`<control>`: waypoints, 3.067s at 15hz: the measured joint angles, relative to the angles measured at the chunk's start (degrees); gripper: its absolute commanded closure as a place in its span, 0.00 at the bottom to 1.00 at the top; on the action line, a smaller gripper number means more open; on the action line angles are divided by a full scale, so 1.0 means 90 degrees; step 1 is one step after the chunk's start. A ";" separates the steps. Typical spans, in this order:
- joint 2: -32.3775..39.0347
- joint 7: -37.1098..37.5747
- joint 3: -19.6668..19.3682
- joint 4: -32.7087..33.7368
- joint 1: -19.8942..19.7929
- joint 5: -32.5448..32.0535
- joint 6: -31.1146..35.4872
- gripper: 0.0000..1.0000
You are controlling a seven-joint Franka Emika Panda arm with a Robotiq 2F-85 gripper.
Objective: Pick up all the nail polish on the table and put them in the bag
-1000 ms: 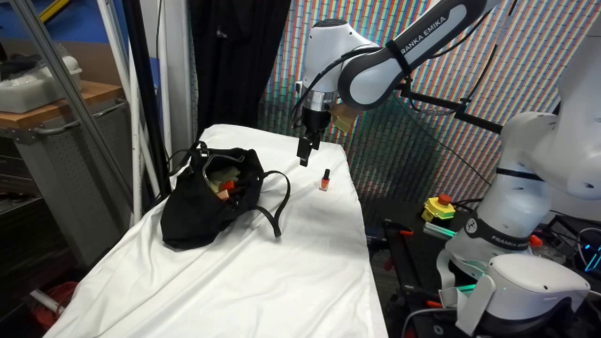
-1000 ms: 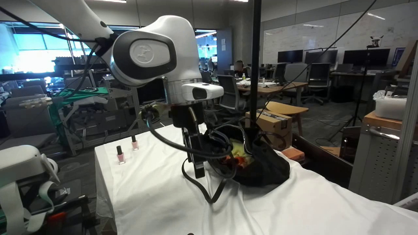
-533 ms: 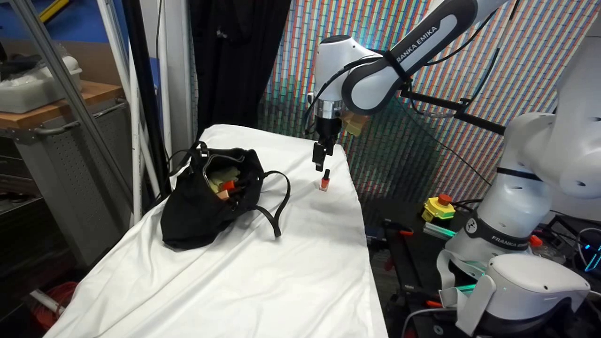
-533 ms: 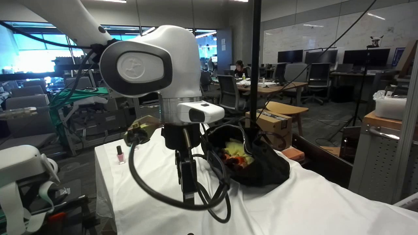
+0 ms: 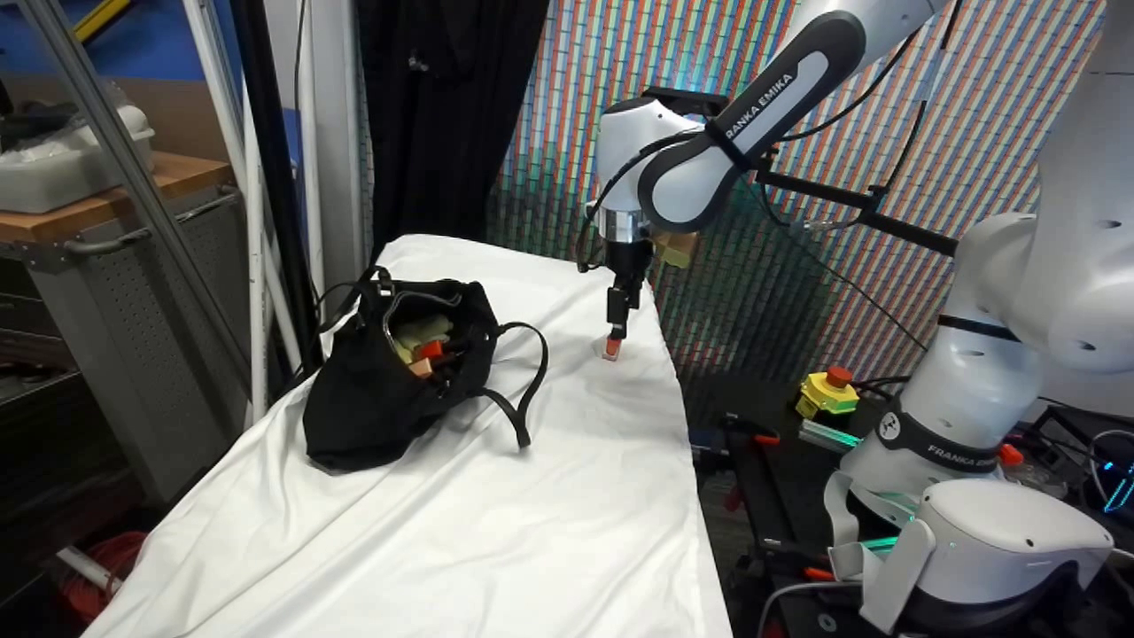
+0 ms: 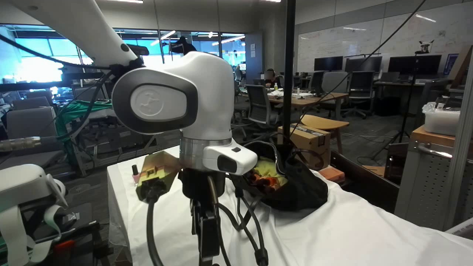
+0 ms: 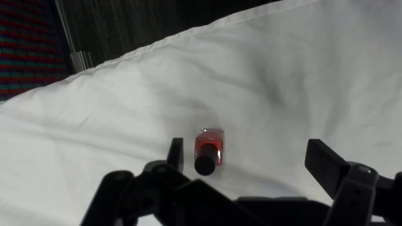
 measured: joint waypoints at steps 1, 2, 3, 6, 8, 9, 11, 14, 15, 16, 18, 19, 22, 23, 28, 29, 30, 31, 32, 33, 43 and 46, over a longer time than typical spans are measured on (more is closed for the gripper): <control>0.0065 -0.0081 -0.0003 0.0000 -0.0034 0.0000 0.0000 0.00; 0.0124 -0.0169 -0.0009 0.0000 -0.0064 0.0000 0.0005 0.00; 0.0184 -0.0260 -0.0014 0.0000 -0.0092 0.0000 0.0012 0.00; 0.0343 -0.0571 -0.0016 0.0000 -0.0175 0.0013 0.0109 0.00; 0.0435 -0.0815 -0.0016 -0.0004 -0.0223 0.0088 0.0260 0.00; 0.0479 -0.0945 -0.0016 -0.0005 -0.0242 0.0160 0.0350 0.00; 0.0571 -0.1225 -0.0015 -0.0010 -0.0273 0.0324 0.0540 0.00; 0.0703 -0.1547 -0.0015 -0.0011 -0.0303 0.0540 0.0742 0.00; 0.0748 -0.1602 -0.0015 -0.0010 -0.0314 0.0569 0.0789 0.00; 0.0788 -0.1653 -0.0015 -0.0010 -0.0326 0.0590 0.0829 0.00; 0.0863 -0.1734 -0.0013 -0.0010 -0.0356 0.0655 0.0922 0.00; 0.0895 -0.1774 -0.0012 -0.0010 -0.0370 0.0688 0.0954 0.00; 0.0968 -0.1927 0.0012 -0.0010 -0.0416 0.0799 0.1085 0.00; 0.0995 -0.2001 0.0036 -0.0010 -0.0440 0.0869 0.1145 0.00; 0.1152 -0.2439 0.0201 -0.0009 -0.0592 0.1303 0.1311 0.00; 0.1181 -0.2488 0.0224 -0.0009 -0.0620 0.1345 0.1344 0.00; 0.1202 -0.2538 0.0242 -0.0007 -0.0647 0.1387 0.1384 0.00; 0.1204 -0.2577 0.0259 -0.0005 -0.0672 0.1421 0.1400 0.00; 0.1204 -0.2606 0.0270 -0.0005 -0.0692 0.1439 0.1405 0.00; 0.1204 -0.2627 0.0275 -0.0005 -0.0704 0.1446 0.1407 0.00; 0.1206 -0.2705 0.0281 -0.0003 -0.0729 0.1450 0.1417 0.00; 0.1206 -0.2708 0.0284 -0.0003 -0.0732 0.1454 0.1417 0.00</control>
